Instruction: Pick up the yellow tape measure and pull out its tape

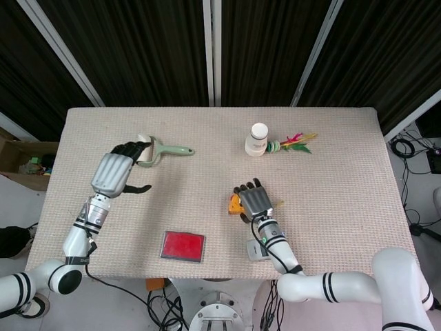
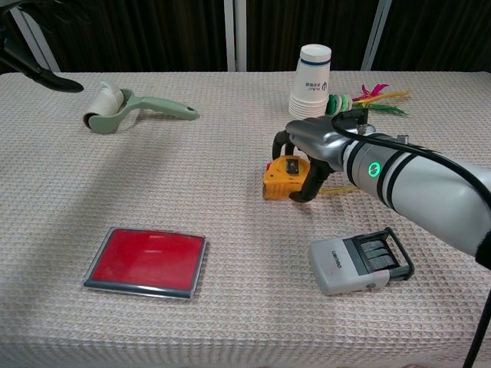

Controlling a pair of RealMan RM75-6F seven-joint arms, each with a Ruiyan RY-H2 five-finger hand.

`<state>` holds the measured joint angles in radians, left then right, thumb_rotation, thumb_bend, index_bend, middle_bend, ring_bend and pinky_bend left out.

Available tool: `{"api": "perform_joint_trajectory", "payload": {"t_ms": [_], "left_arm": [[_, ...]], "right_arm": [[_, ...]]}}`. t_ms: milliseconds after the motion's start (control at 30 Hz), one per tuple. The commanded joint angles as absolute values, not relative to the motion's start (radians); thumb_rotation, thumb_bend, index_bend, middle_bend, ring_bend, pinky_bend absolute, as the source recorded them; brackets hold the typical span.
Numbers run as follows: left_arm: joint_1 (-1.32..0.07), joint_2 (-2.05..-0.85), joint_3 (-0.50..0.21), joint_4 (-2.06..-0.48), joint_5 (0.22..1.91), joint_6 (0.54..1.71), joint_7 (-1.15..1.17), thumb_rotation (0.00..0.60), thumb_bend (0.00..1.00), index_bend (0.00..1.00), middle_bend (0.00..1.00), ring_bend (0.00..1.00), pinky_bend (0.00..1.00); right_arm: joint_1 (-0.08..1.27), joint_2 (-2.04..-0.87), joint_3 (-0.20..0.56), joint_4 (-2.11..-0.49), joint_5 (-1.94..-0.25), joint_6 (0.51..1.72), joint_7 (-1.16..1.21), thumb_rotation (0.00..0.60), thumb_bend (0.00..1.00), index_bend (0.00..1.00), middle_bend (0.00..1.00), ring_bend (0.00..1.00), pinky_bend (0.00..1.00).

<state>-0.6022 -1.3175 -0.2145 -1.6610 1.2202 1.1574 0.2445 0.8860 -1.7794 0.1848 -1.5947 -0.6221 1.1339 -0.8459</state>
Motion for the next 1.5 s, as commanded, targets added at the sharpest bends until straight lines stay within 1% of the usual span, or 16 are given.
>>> {"api": "perform_joint_trajectory", "payload": {"t_ms": [33,100,200,300,400,467,533,633,733,867,1000,1067,1167,1333,1400,1500], "left_arm": [[-0.602,-1.318,-0.212,-1.657,1.218,1.154,0.243,0.498,0.09,0.16,0.18,0.17,0.25],[-0.602,-1.317,-0.211,-1.655,1.216,1.152,0.241,0.498,0.09,0.16,0.17,0.17,0.25],[-0.601,-1.315,-0.210,-1.655,1.216,1.151,0.238,0.499,0.09,0.16,0.17,0.17,0.25],[-0.602,-1.312,-0.209,-1.656,1.214,1.148,0.238,0.498,0.09,0.16,0.17,0.17,0.25],[-0.603,-1.312,-0.207,-1.655,1.212,1.143,0.237,0.498,0.09,0.16,0.17,0.17,0.25],[-0.604,-1.314,-0.206,-1.653,1.211,1.141,0.236,0.495,0.09,0.16,0.17,0.17,0.25],[-0.605,-1.316,-0.204,-1.650,1.210,1.138,0.237,0.495,0.09,0.16,0.17,0.17,0.25],[-0.606,-1.317,-0.204,-1.649,1.209,1.136,0.238,0.497,0.09,0.16,0.18,0.17,0.25],[-0.606,-1.316,-0.207,-1.657,1.218,1.146,0.236,0.495,0.09,0.16,0.17,0.17,0.25],[-0.606,-1.317,-0.217,-1.674,1.231,1.165,0.228,0.499,0.09,0.16,0.17,0.17,0.25],[-0.625,-1.324,-0.236,-1.694,1.215,1.168,0.273,0.559,0.09,0.16,0.17,0.17,0.25],[-0.634,-1.336,-0.249,-1.703,1.211,1.180,0.295,0.576,0.09,0.16,0.17,0.17,0.25],[-0.648,-1.365,-0.273,-1.711,1.206,1.210,0.325,0.582,0.10,0.16,0.18,0.17,0.26],[-0.673,-1.400,-0.307,-1.721,1.201,1.249,0.378,0.589,0.11,0.17,0.20,0.18,0.29],[-0.686,-1.426,-0.326,-1.720,1.210,1.279,0.395,0.597,0.11,0.19,0.22,0.21,0.33],[-0.704,-1.458,-0.347,-1.716,1.218,1.311,0.428,0.600,0.11,0.22,0.24,0.23,0.35]], "right_arm": [[0.888,-1.784,0.187,-1.587,-0.623,1.128,-0.840,0.600,0.23,0.29,0.30,0.18,0.15],[0.889,-1.789,0.188,-1.578,-0.637,1.131,-0.831,0.600,0.23,0.31,0.33,0.21,0.16],[0.880,-1.799,0.189,-1.563,-0.672,1.139,-0.799,0.600,0.24,0.39,0.40,0.29,0.20],[0.873,-1.802,0.187,-1.552,-0.690,1.136,-0.778,0.600,0.24,0.45,0.45,0.34,0.22],[0.864,-1.813,0.189,-1.535,-0.726,1.148,-0.749,0.600,0.26,0.58,0.51,0.42,0.27],[0.854,-1.824,0.188,-1.519,-0.768,1.166,-0.719,0.600,0.27,0.70,0.59,0.51,0.33],[0.842,-1.832,0.187,-1.503,-0.818,1.185,-0.682,0.600,0.29,0.78,0.65,0.56,0.38],[0.825,-1.830,0.193,-1.495,-0.876,1.205,-0.631,0.600,0.30,0.85,0.69,0.61,0.42],[0.808,-1.823,0.220,-1.498,-0.914,1.220,-0.565,0.600,0.30,0.88,0.71,0.63,0.45],[0.786,-1.836,0.287,-1.495,-0.942,1.233,-0.430,0.600,0.30,0.89,0.71,0.63,0.46],[0.771,-1.911,0.368,-1.446,-0.962,1.270,-0.269,0.600,0.31,0.89,0.72,0.64,0.48],[0.769,-1.950,0.403,-1.421,-0.967,1.279,-0.192,0.600,0.32,0.89,0.72,0.64,0.48],[0.770,-2.006,0.457,-1.375,-0.971,1.284,-0.083,0.600,0.33,0.89,0.72,0.64,0.48],[0.789,-2.053,0.502,-1.319,-0.999,1.268,0.022,0.600,0.33,0.89,0.72,0.64,0.48],[0.797,-2.072,0.523,-1.302,-1.012,1.257,0.081,0.600,0.33,0.89,0.72,0.64,0.48],[0.806,-2.097,0.550,-1.278,-1.031,1.244,0.174,0.600,0.33,0.89,0.72,0.64,0.48]]}}
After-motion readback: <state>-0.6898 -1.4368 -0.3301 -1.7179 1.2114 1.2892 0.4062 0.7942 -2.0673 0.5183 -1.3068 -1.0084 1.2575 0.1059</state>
